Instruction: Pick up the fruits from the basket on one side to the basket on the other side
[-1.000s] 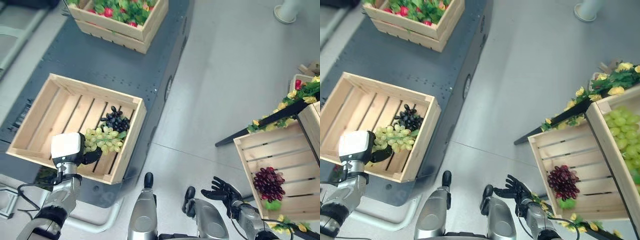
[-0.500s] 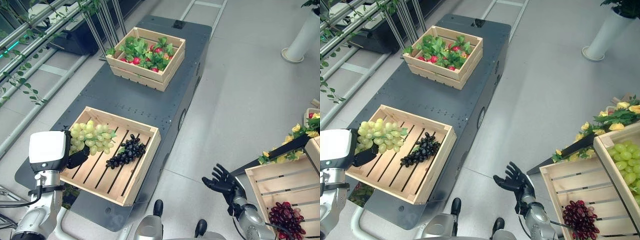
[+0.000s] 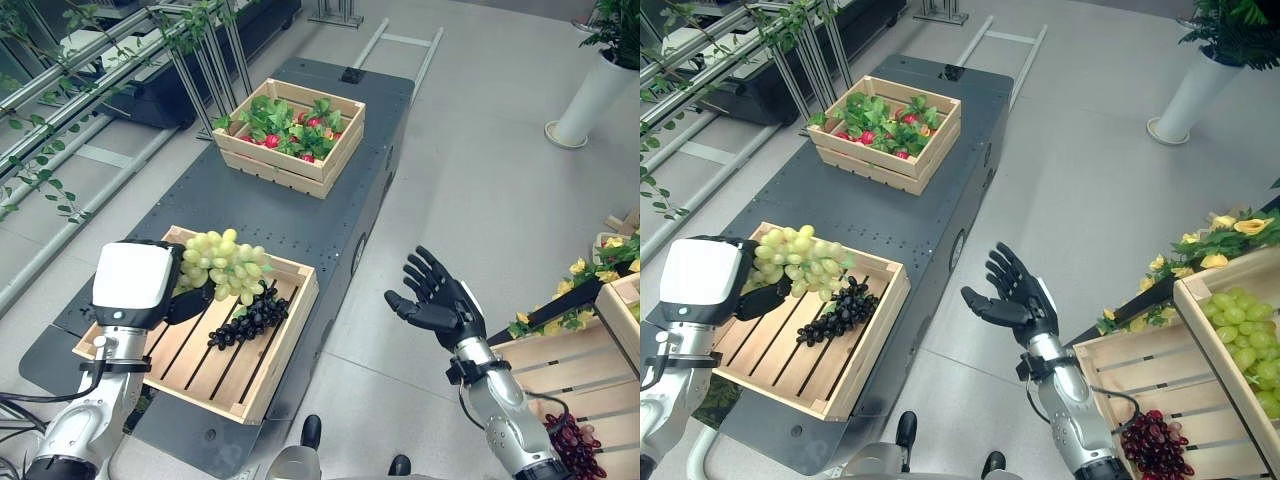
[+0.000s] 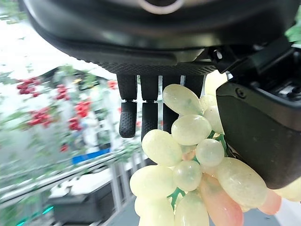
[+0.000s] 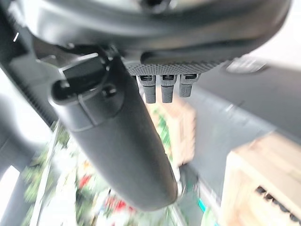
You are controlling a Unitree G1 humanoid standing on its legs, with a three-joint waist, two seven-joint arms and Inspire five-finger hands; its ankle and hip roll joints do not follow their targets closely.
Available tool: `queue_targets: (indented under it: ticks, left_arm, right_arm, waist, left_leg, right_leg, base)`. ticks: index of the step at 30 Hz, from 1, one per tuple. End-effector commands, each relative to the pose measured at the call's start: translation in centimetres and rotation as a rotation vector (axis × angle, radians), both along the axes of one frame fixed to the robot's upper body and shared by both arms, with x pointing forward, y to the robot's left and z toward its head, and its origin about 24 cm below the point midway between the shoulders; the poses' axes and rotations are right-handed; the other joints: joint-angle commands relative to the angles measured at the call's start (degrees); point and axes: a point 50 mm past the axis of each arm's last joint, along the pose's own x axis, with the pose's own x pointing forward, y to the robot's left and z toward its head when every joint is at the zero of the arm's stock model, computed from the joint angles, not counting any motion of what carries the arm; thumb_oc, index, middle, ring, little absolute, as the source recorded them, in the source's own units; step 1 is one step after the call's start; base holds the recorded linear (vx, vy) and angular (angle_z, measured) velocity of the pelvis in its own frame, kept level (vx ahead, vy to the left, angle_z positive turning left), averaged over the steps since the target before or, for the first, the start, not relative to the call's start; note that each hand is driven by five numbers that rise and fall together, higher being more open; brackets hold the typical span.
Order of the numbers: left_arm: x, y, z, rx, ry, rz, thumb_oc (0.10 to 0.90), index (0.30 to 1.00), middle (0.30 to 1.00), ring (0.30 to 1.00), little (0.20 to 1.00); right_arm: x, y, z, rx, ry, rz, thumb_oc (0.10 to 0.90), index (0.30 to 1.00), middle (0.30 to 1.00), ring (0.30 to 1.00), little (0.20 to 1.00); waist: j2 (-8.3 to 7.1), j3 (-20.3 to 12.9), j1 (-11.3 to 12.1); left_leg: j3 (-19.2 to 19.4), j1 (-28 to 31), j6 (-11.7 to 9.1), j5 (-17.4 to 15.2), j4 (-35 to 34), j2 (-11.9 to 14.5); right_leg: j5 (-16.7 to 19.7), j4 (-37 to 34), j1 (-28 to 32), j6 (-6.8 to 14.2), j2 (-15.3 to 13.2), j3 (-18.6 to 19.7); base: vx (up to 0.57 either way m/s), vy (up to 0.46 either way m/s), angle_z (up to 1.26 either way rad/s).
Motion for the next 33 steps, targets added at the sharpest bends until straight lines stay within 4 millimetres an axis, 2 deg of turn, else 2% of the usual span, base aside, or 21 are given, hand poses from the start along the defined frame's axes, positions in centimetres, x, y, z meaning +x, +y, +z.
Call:
queue_targets:
  ticks: [1, 8, 17, 26, 33]
  left_arm:
    - [3.2, -2.2, 5.9, 0.162, -0.185, -0.192, 0.4, 0.3, 0.3, 0.3, 0.3]
    - [4.9, -7.8, 8.2, 0.361, -0.129, -0.439, 0.4, 0.3, 0.3, 0.3, 0.3]
    - [4.6, -11.9, 10.0, 0.473, -0.147, -0.576, 0.4, 0.3, 0.3, 0.3, 0.3]
    - [3.7, -14.3, 9.7, 0.53, -0.155, -0.663, 0.4, 0.3, 0.3, 0.3, 0.3]
    - [3.9, -14.4, 9.8, 0.525, -0.14, -0.658, 0.4, 0.3, 0.3, 0.3, 0.3]
  right_arm:
    - [0.8, 1.4, 3.4, -0.034, -0.129, 0.222, 0.8, 0.9, 0.9, 0.9, 0.9]
    - [1.6, 1.9, 5.0, -0.081, -0.1, 0.349, 0.8, 0.9, 0.9, 0.9, 0.9]
    - [1.0, 2.8, 4.6, -0.095, -0.041, 0.428, 0.8, 0.9, 0.9, 0.9, 0.9]
    - [0.5, 4.0, 4.3, -0.036, -0.008, 0.474, 0.8, 0.9, 0.9, 0.9, 0.9]
    - [0.3, 4.2, 4.8, 0.006, -0.014, 0.496, 0.8, 0.9, 0.9, 0.9, 0.9]
  waist:
    - [0.78, -6.9, -1.6]
    - [0.54, -8.5, -2.7]
    - [0.51, -10.1, -3.9]
    - [0.05, -10.7, -4.4]
    - [-0.31, -11.1, -4.6]
  left_leg:
    - [-1.5, -0.9, -0.8, -2.1, -0.4, -2.3]
    - [-1.1, -0.2, -0.6, -2.6, -0.4, -2.4]
    - [-0.2, 0.7, -0.3, -3.4, -0.4, -2.5]
    - [0.4, 1.2, -0.2, -4.2, -0.4, -2.4]
    - [0.8, 1.4, -0.1, -4.4, -0.4, -2.2]
  right_leg:
    - [4.7, 0.1, -3.6, -1.8, -0.5, -1.2]
    - [5.3, 0.1, -3.6, -1.0, -1.0, -1.3]
    - [5.6, 0.1, -3.8, -0.2, -1.3, -0.7]
    - [5.7, 0.1, -3.9, 0.0, -1.2, 0.0]
    - [5.8, 0.1, -4.0, 0.2, -1.1, 0.3]
  base:
    - [0.01, -0.034, 0.11]
    - [0.02, -0.017, 0.08]
    - [0.01, -0.001, 0.05]
    - [0.0, -0.002, 0.0]
    - [0.0, 0.0, 0.0]
